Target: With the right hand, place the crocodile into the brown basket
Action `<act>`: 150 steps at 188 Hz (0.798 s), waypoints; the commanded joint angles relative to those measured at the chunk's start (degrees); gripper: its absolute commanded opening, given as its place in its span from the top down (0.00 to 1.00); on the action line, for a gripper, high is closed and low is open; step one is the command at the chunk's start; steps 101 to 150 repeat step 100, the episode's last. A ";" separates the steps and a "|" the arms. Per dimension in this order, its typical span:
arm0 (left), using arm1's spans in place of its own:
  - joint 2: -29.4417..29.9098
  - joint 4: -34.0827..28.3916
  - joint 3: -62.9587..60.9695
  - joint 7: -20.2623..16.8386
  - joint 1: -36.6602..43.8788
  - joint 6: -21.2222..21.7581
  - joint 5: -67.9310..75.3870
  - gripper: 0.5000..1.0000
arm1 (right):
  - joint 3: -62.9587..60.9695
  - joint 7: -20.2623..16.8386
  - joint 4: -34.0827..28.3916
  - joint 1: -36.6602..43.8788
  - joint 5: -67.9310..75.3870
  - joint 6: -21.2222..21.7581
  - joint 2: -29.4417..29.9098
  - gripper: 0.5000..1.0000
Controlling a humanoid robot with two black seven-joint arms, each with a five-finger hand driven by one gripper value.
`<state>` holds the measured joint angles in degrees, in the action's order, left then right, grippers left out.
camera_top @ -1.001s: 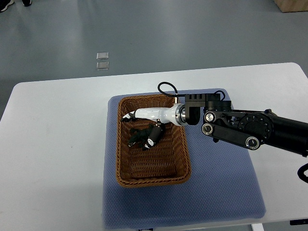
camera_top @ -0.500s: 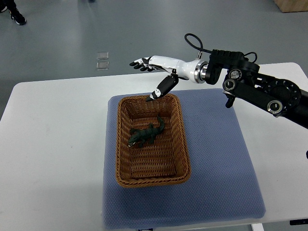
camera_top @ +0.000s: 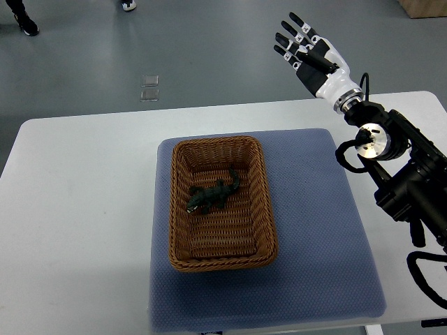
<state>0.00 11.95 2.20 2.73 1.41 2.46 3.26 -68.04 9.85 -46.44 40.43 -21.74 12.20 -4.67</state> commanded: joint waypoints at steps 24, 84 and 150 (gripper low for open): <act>0.00 0.00 0.09 0.00 -0.01 0.00 -0.01 0.00 | -1.40 0.96 2.41 -4.84 14.26 1.60 0.54 0.14; 0.00 -0.09 0.18 0.00 -0.01 0.00 -0.01 0.00 | -1.13 0.96 3.20 -8.44 15.32 7.66 0.63 0.14; 0.00 -0.09 0.18 0.00 -0.01 0.00 -0.01 0.00 | -0.87 0.96 3.29 -8.62 15.32 7.66 0.72 0.14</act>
